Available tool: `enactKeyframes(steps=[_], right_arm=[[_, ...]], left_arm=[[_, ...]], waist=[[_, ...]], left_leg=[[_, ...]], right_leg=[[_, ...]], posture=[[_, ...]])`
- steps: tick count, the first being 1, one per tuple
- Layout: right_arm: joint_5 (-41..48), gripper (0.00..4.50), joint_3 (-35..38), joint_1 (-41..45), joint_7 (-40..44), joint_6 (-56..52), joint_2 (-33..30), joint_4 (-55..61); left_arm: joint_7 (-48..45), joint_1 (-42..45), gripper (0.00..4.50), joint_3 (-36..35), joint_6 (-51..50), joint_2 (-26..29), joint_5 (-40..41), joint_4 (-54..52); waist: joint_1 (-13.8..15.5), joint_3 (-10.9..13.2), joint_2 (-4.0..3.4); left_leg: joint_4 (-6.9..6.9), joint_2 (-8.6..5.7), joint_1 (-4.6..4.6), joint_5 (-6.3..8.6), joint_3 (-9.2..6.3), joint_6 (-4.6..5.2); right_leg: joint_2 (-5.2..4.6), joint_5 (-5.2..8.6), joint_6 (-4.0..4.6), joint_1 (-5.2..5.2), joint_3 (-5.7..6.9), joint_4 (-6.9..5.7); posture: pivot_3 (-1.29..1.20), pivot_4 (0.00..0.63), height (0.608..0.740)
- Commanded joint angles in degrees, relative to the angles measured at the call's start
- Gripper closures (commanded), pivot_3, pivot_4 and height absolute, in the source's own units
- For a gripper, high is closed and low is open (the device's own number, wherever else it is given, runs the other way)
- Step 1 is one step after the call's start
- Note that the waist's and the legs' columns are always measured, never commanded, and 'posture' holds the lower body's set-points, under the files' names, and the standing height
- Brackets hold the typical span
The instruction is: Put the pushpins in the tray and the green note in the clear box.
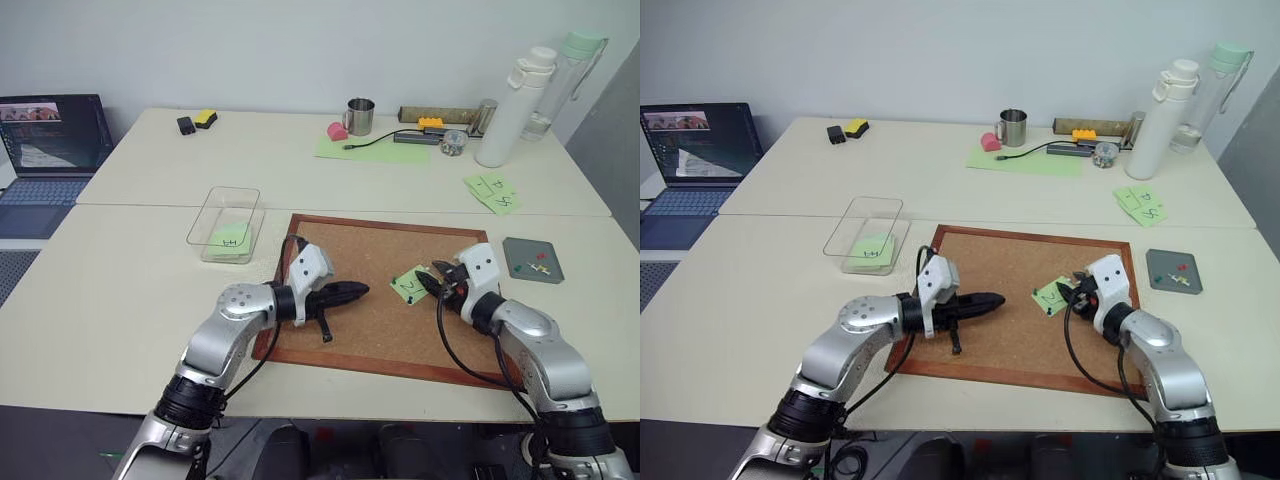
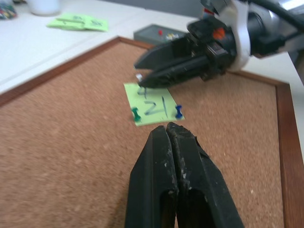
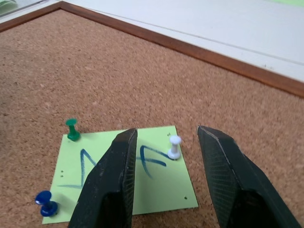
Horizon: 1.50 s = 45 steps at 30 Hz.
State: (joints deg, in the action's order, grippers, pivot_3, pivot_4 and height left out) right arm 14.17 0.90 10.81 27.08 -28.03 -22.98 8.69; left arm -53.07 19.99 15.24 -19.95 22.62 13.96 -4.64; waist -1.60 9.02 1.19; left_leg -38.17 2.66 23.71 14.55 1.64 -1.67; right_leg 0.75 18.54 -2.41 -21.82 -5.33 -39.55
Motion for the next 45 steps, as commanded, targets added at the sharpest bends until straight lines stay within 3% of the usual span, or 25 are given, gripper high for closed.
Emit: enactKeyframes(steps=[1,6,7,34,45], right_arm=[[0.7,2.43,1.8,2.5,-1.0,1.2,1.5,-1.7],[1.5,2.43,2.4,3.3,-1.2,1.1,2.3,-3.0],[1.5,2.61,2.5,3.2,-1.1,1.1,2.4,-2.9],[2.8,2.61,2.3,0.6,0.4,2.2,2.3,0.7],[8.3,2.61,8.0,-7.7,-0.6,-1.6,0.7,16.8]], left_arm=[[1.1,-0.2,4.47,3.8,3.7,1.2,-5.9,2.3],[1.3,-0.5,4.47,4.0,2.7,1.2,-6.1,2.2],[1.3,-0.6,4.49,3.6,2.2,1.2,-5.7,1.9],[0.9,0.7,4.49,2.2,1.2,1.6,-4.9,2.5],[1.0,-0.1,4.49,1.4,1.6,2.3,-4.8,2.0]], waist=[[0.0,0.0,0.00],[0.0,0.0,-0.01],[-0.1,0.0,-0.01],[-0.1,0.0,-0.01],[0.0,0.0,-0.01]], left_leg=[[0.00,-0.02,-0.02,0.00,0.03,0.00],[0.02,0.04,-0.01,0.00,0.02,0.00],[0.02,0.03,-0.01,0.00,0.02,0.00],[0.02,0.03,-0.01,0.00,0.02,0.00],[0.05,0.05,0.01,0.00,-0.01,0.00]], right_leg=[[0.00,0.00,0.00,0.00,-0.02,-0.01],[0.00,0.00,0.00,-0.01,-0.03,-0.01],[0.00,0.00,0.00,0.00,-0.02,-0.01],[0.01,0.00,0.00,-0.01,-0.02,-0.02],[-0.01,0.00,-0.01,-0.01,-0.01,0.01]], posture=[[0.00,0.150,0.740],[0.00,0.150,0.740],[0.00,0.150,0.740],[0.00,0.150,0.740],[0.00,0.150,0.740]])
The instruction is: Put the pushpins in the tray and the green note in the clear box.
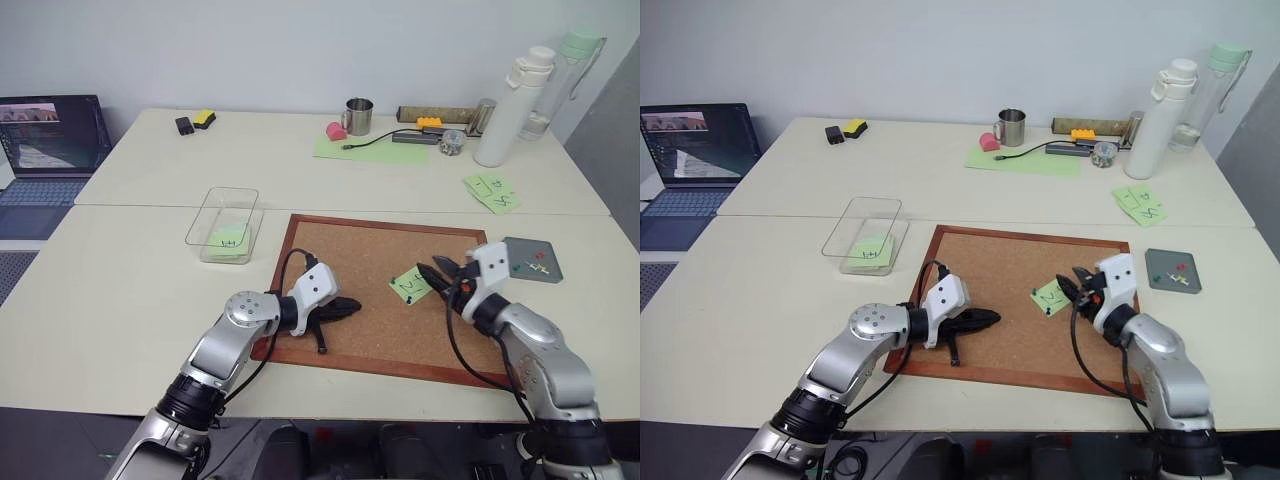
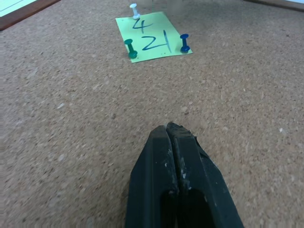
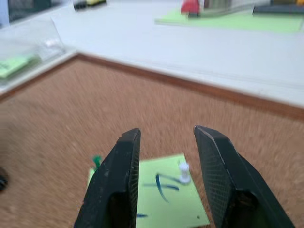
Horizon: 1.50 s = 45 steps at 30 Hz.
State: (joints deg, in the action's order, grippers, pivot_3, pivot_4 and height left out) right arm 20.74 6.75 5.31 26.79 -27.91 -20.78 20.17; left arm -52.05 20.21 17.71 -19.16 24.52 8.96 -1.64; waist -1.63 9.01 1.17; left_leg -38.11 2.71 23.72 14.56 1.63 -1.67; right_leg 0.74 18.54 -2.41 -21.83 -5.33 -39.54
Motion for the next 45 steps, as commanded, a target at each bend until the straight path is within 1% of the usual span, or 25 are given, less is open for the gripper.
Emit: enactKeyframes(steps=[1,3,7,9,12,17,22,28,30,45], right_arm=[[1.8,2.61,2.1,-3.3,0.1,-2.2,-2.4,6.2],[2.5,2.61,2.1,-4.5,0.6,-3.2,-3.5,7.3],[3.2,2.08,2.7,-4.1,1.2,-3.7,-4.7,7.1],[2.6,1.54,2.4,-3.1,0.6,-3.4,-4.9,6.6],[2.5,0.96,1.8,-2.6,0.6,-3.6,-4.9,5.8],[1.5,0.96,0.5,-2.1,1.1,-2.8,-4.6,2.2],[-0.6,0.96,-1.5,2.9,1.0,-0.2,-2.9,-6.3],[-2.8,0.96,-3.6,6.6,2.1,3.7,-1.5,-14.4],[-3.4,1.32,-3.9,7.4,2.2,4.9,-1.2,-16.5],[-4.3,1.32,-4.9,7.0,3.9,7.6,-0.6,-17.5]], left_arm=[[0.0,-0.3,4.49,-1.1,0.8,0.4,0.3,-0.9],[-0.1,-0.2,4.49,-1.1,0.9,0.4,0.3,-0.8],[-0.5,0.4,4.50,-0.7,1.2,0.2,0.3,-0.2],[-0.6,0.8,4.50,-0.6,1.4,0.1,0.3,0.1],[-0.8,1.4,4.50,-0.6,1.6,-0.1,0.2,0.8],[-1.2,2.0,4.50,-0.7,1.9,-0.3,0.0,1.6],[-1.4,2.5,4.50,-0.6,2.1,-0.4,-0.1,2.0],[-1.5,2.2,4.50,-0.8,2.0,0.1,0.0,1.5],[-1.4,2.0,4.50,-1.0,1.9,0.3,0.0,1.2],[-0.9,1.9,4.50,-1.3,1.6,0.8,0.1,0.7]], waist=[[0.0,0.0,0.01],[0.0,0.0,0.01],[0.0,0.0,0.01],[0.0,0.0,0.01],[0.0,0.0,0.01],[0.0,0.0,0.01],[0.0,0.0,0.00],[0.0,0.0,0.00],[0.0,0.0,0.00],[0.0,0.0,0.00]], left_leg=[[0.00,0.00,0.00,0.00,-0.01,0.00],[0.00,-0.02,-0.01,0.00,0.02,0.00],[-0.01,-0.02,-0.02,0.00,0.03,0.00],[-0.01,-0.03,-0.02,0.00,0.02,0.00],[-0.01,-0.04,-0.01,0.00,0.02,0.00],[0.00,-0.04,-0.01,0.00,0.01,0.00],[-0.02,-0.06,-0.03,0.00,0.06,0.00],[0.01,-0.04,-0.02,0.00,0.05,0.00],[0.02,-0.03,-0.01,0.00,0.05,0.00],[0.01,-0.01,-0.01,0.00,0.06,0.00]], right_leg=[[0.00,0.00,0.00,0.01,0.02,0.02],[-0.01,0.00,0.00,0.02,-0.01,0.01],[0.00,0.00,0.00,0.02,-0.01,0.00],[0.01,0.00,0.00,0.02,-0.01,0.00],[0.02,0.00,0.00,0.01,0.00,0.01],[0.02,0.00,0.00,0.01,0.00,0.02],[0.02,0.00,0.00,0.01,-0.01,0.00],[0.06,0.00,0.00,-0.03,-0.02,0.01],[0.06,0.00,0.00,-0.03,-0.01,0.02],[0.02,0.00,0.00,-0.03,-0.04,0.00]], posture=[[0.00,0.150,0.740],[0.00,0.150,0.740],[0.00,0.150,0.740],[0.00,0.150,0.740],[0.00,0.150,0.740],[0.00,0.150,0.740],[0.00,0.150,0.740],[0.00,0.150,0.740],[0.00,0.150,0.740],[0.00,0.150,0.740]])
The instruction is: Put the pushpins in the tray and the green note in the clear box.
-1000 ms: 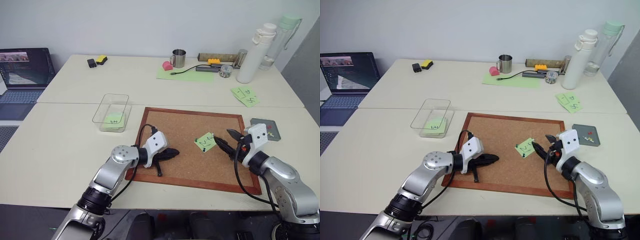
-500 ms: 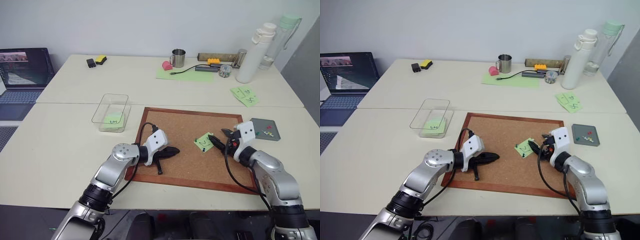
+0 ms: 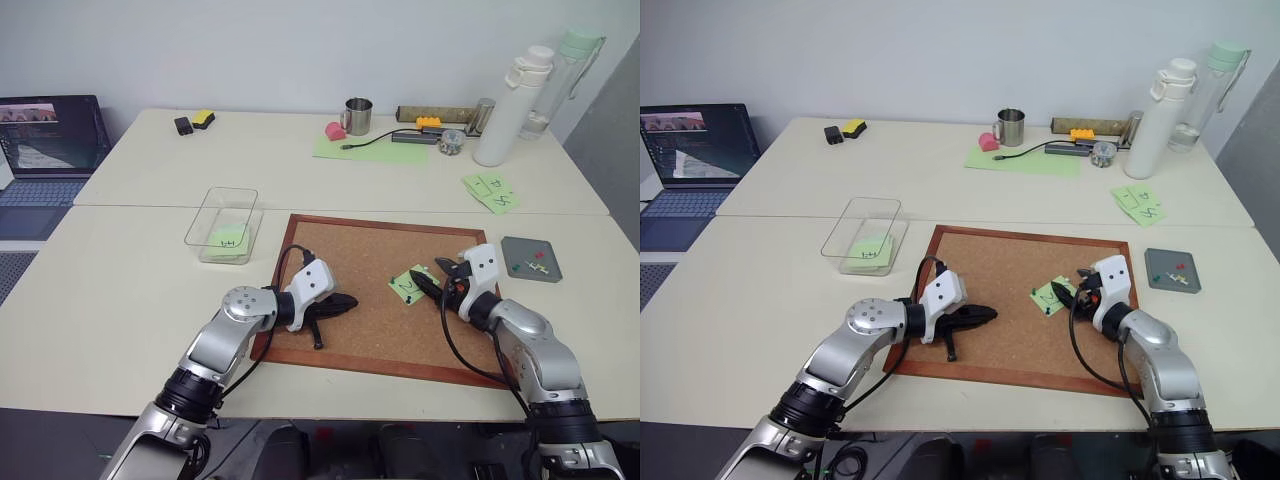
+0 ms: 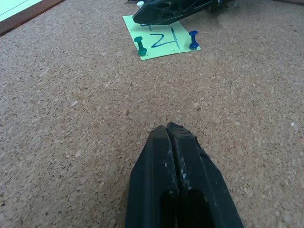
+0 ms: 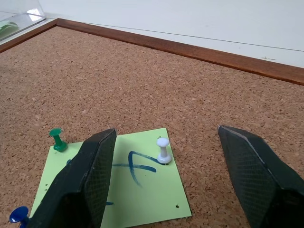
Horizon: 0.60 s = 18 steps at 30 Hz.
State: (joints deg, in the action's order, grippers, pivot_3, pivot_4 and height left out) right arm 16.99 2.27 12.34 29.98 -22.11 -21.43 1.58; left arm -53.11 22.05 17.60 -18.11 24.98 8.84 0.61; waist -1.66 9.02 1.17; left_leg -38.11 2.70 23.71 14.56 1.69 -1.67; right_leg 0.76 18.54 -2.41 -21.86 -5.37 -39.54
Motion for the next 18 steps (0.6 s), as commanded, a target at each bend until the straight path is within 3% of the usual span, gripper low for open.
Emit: enactKeyframes(steps=[1,5,18], right_arm=[[-1.0,1.32,-0.7,0.0,0.7,2.1,0.0,1.0],[-2.6,1.50,-1.6,0.0,0.5,3.3,-0.5,0.7],[-2.2,4.19,-0.8,-0.4,0.5,3.1,-0.6,1.3]], left_arm=[[0.2,0.1,4.50,-1.2,0.5,0.3,0.2,-1.5],[0.0,0.2,4.50,-1.1,0.5,0.4,0.2,-1.6],[0.0,0.3,4.50,-1.1,0.4,0.2,0.4,-1.5]], waist=[[0.0,0.0,0.00],[0.0,0.0,0.00],[0.0,0.0,0.00]], left_leg=[[0.00,0.00,0.00,0.00,0.00,0.00],[0.00,0.00,0.00,0.00,0.00,0.00],[0.00,0.00,0.00,0.00,0.00,0.00]], right_leg=[[0.00,0.00,0.00,0.00,0.00,0.00],[0.00,0.00,0.00,0.00,0.00,0.00],[0.00,0.00,0.00,0.00,0.00,0.00]], posture=[[0.00,0.150,0.740],[0.00,0.150,0.740],[0.00,0.150,0.740]])
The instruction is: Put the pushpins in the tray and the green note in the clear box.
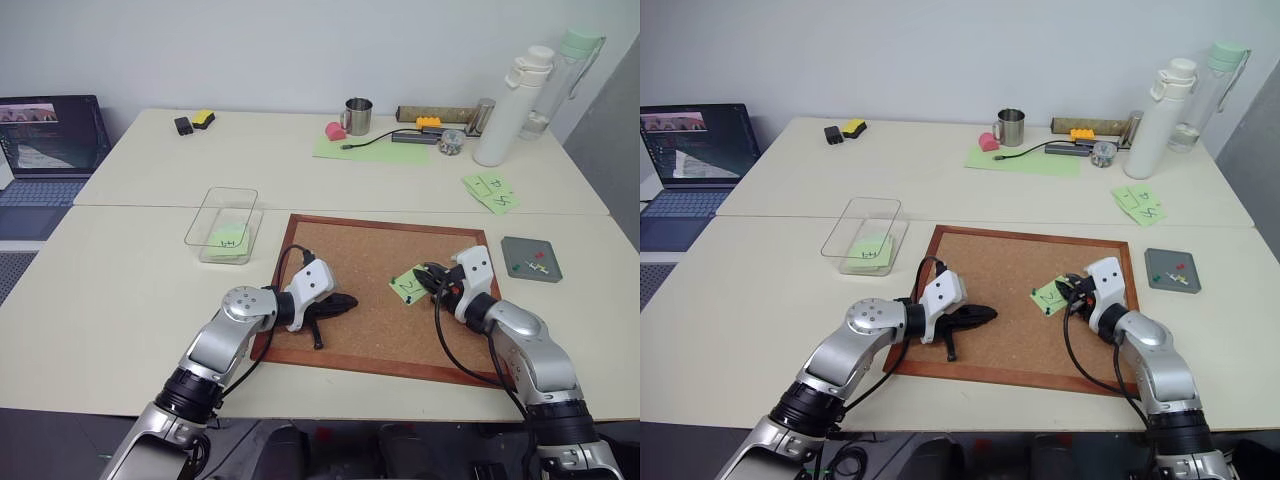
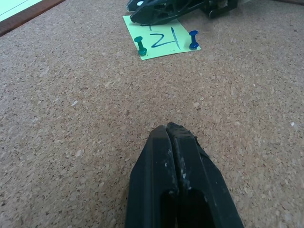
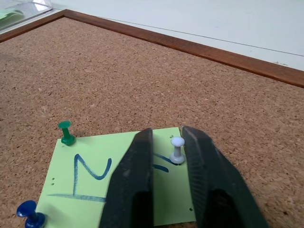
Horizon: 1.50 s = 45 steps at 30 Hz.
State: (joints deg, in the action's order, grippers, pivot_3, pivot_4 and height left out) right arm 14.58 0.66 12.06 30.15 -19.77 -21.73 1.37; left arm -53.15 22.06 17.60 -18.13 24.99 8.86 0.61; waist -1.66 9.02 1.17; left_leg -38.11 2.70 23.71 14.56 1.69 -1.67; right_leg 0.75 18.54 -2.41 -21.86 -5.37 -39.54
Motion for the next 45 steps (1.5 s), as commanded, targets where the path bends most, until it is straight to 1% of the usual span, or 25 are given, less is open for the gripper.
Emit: enactKeyframes(steps=[1,2,9,18,33,45], right_arm=[[0.3,4.42,0.9,-0.1,0.4,0.7,-0.3,1.5],[0.3,4.50,0.9,-0.1,0.4,0.7,-0.3,1.5],[0.7,4.50,1.6,0.1,0.3,0.6,-0.6,2.8],[6.7,4.50,4.6,0.1,0.4,-2.7,0.5,10.4],[7.0,4.50,6.2,-3.4,-0.1,-6.8,-2.1,17.5],[6.9,4.50,5.6,-2.7,-0.8,-7.5,-2.7,19.4]], left_arm=[[0.0,0.3,4.50,-1.1,0.4,0.2,0.4,-1.5],[0.0,0.3,4.50,-1.1,0.4,0.2,0.4,-1.6],[-0.2,0.0,4.50,-1.0,-0.1,0.3,0.5,-1.9],[-0.8,-0.4,4.50,-0.5,-1.4,0.5,0.7,-2.2],[-0.8,-1.1,4.50,0.5,-1.8,0.6,-0.2,-2.1],[0.2,-0.5,4.50,1.7,-1.1,1.3,-3.5,-0.2]], waist=[[0.0,0.0,0.00],[0.0,0.0,0.00],[0.0,0.0,0.00],[0.0,0.0,-0.02],[0.0,0.0,-0.01],[0.0,0.0,-0.01]], left_leg=[[0.00,0.00,0.00,0.00,0.00,0.00],[0.00,0.00,0.00,0.00,0.00,0.00],[-0.01,0.00,-0.01,0.00,0.00,0.00],[0.01,0.01,0.02,0.00,-0.01,0.00],[0.01,0.00,0.03,0.00,0.00,0.00],[-0.02,-0.01,0.01,0.00,0.00,0.00]], right_leg=[[0.00,0.00,0.00,0.00,0.00,0.00],[0.00,0.00,0.00,0.00,0.00,0.00],[0.00,0.00,0.00,0.00,0.00,-0.02],[0.00,0.00,0.00,-0.02,0.00,0.00],[0.00,0.00,0.00,-0.03,0.01,0.00],[-0.01,0.00,0.00,0.00,0.00,-0.03]], posture=[[0.00,0.150,0.740],[0.00,0.150,0.740],[0.00,0.150,0.740],[0.00,0.150,0.740],[0.00,0.150,0.740],[0.00,0.150,0.740]])
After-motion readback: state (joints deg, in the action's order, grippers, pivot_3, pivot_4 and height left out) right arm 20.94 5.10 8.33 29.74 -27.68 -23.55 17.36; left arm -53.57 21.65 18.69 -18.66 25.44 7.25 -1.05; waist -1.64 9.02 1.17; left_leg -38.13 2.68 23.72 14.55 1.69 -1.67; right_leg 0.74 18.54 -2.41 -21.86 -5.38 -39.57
